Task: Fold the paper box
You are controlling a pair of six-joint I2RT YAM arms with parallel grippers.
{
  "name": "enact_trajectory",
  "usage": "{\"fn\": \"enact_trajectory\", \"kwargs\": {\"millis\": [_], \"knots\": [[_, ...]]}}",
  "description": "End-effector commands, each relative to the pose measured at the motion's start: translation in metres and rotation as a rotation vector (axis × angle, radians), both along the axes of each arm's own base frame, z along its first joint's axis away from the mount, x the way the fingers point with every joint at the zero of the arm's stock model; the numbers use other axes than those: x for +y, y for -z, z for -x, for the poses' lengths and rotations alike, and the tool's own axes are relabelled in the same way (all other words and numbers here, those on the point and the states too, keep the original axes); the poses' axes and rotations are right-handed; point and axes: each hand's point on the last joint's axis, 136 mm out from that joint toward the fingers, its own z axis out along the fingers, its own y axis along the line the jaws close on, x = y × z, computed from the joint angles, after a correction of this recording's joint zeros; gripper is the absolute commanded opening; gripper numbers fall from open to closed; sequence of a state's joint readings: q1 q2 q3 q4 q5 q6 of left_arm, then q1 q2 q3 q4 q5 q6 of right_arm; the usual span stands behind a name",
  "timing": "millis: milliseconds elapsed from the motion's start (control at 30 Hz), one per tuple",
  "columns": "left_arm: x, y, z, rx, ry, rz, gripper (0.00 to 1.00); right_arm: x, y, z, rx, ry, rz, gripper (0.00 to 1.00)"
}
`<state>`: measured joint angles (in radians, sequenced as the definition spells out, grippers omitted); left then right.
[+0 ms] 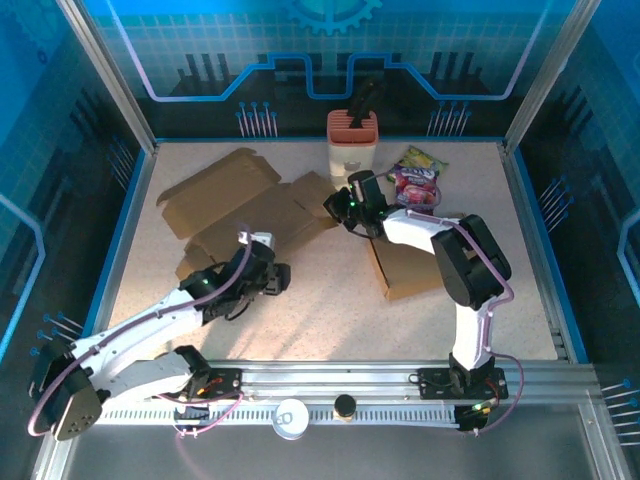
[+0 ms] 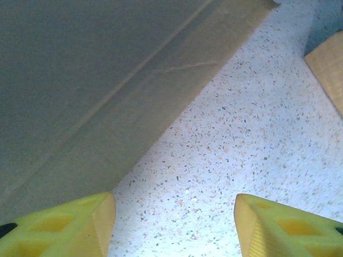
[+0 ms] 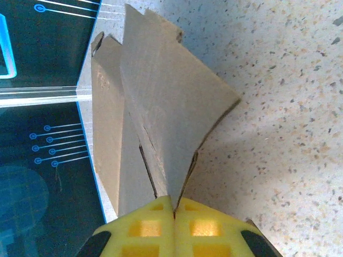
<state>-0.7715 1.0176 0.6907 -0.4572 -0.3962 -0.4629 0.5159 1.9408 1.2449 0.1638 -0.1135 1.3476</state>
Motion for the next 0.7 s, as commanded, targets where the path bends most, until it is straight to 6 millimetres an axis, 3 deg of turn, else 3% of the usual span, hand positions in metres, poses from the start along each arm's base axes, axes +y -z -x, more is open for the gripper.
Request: {"fn": "enact_trajectory", "kwargs": {"millis": [0, 200, 500, 667], "knots": [[0.015, -0.006, 0.002, -0.087, 0.055, -0.281, 0.62, -0.007, -0.018, 0.005, 0.059, 0.017, 0.001, 0.0], [0.025, -0.011, 0.001, -0.155, 0.027, -0.553, 0.63, -0.008, -0.029, 0.008, 0.094, -0.013, -0.022, 0.0], [0.03, 0.005, -0.01, -0.1, 0.049, -0.705, 0.64, -0.02, -0.048, 0.012, 0.099, -0.023, -0.04, 0.0], [0.036, 0.005, -0.012, -0.101, 0.025, -0.741, 0.54, -0.028, -0.052, 0.012, 0.105, -0.028, -0.05, 0.0]]}}
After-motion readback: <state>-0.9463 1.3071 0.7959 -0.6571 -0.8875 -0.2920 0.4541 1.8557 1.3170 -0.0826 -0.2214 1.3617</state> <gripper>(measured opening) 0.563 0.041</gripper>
